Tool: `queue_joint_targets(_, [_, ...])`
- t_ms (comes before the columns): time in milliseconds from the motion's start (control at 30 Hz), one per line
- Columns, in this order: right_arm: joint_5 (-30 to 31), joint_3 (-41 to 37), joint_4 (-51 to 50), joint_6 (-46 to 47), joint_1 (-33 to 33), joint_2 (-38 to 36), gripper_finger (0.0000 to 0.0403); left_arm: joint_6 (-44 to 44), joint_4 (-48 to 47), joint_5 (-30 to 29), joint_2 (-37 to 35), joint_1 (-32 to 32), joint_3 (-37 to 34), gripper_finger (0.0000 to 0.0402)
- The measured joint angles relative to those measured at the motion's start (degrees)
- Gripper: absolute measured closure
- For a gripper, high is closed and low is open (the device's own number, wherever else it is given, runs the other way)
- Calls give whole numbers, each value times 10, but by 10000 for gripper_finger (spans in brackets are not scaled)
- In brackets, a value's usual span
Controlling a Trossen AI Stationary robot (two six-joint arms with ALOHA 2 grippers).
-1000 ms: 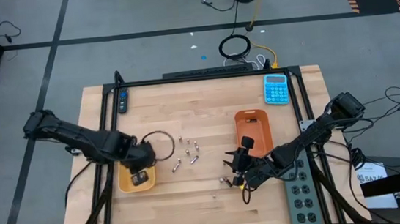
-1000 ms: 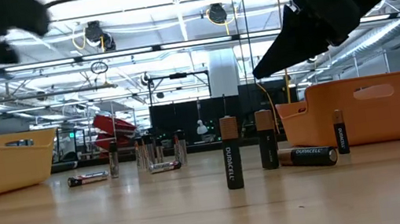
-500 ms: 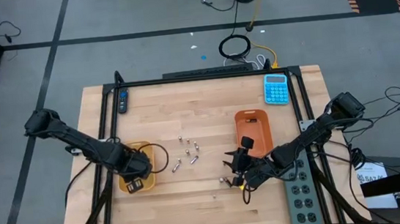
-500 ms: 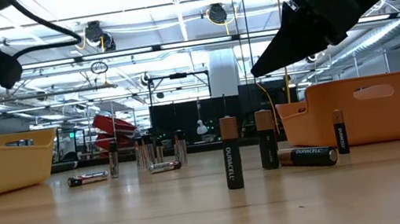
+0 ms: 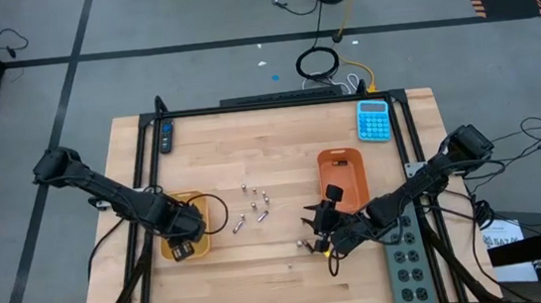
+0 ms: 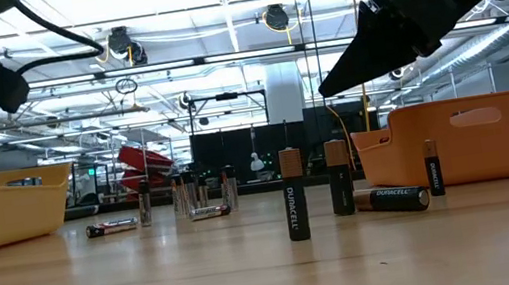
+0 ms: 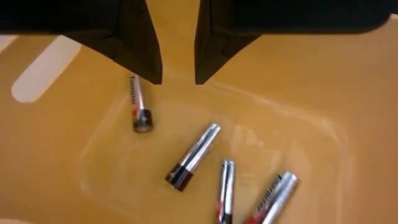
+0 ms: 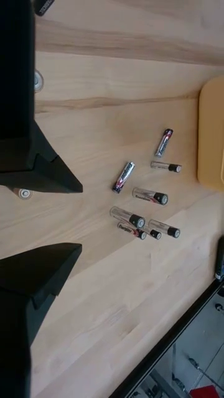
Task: Sort batteries
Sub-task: Put the silver battery into the yellow bin
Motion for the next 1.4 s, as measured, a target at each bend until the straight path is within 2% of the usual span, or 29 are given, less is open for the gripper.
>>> queue_joint_targets(200, [-5,0,12,-8,0,0,271,30,-13,-60,0,1,44,299])
queue_joint_targets(333, [-67,0,35,-8,-7,0,271,37,0,-68,0,1,94,298])
queue_joint_targets(400, [-85,1,53,-12,-14,0,271,55,4,-94,3,1,118,298])
queue_joint_targets(533, [-87,1,71,-31,-28,0,271,119,6,-176,29,10,144,298])
queue_joint_targets(733, [-90,1,74,-36,-31,0,271,249,54,-248,76,70,148,291])
queue_joint_targets(900, [-90,1,73,-38,-31,0,271,374,135,-250,100,132,148,253])
queue_joint_targets(1033, [-90,1,73,-44,-31,13,271,452,162,-236,125,189,148,224])
queue_joint_targets(1200, [-91,1,72,-41,-30,35,271,514,193,-205,163,248,148,219])
queue_joint_targets(1400, [-89,1,73,-38,-20,38,271,542,221,-148,196,294,148,219])
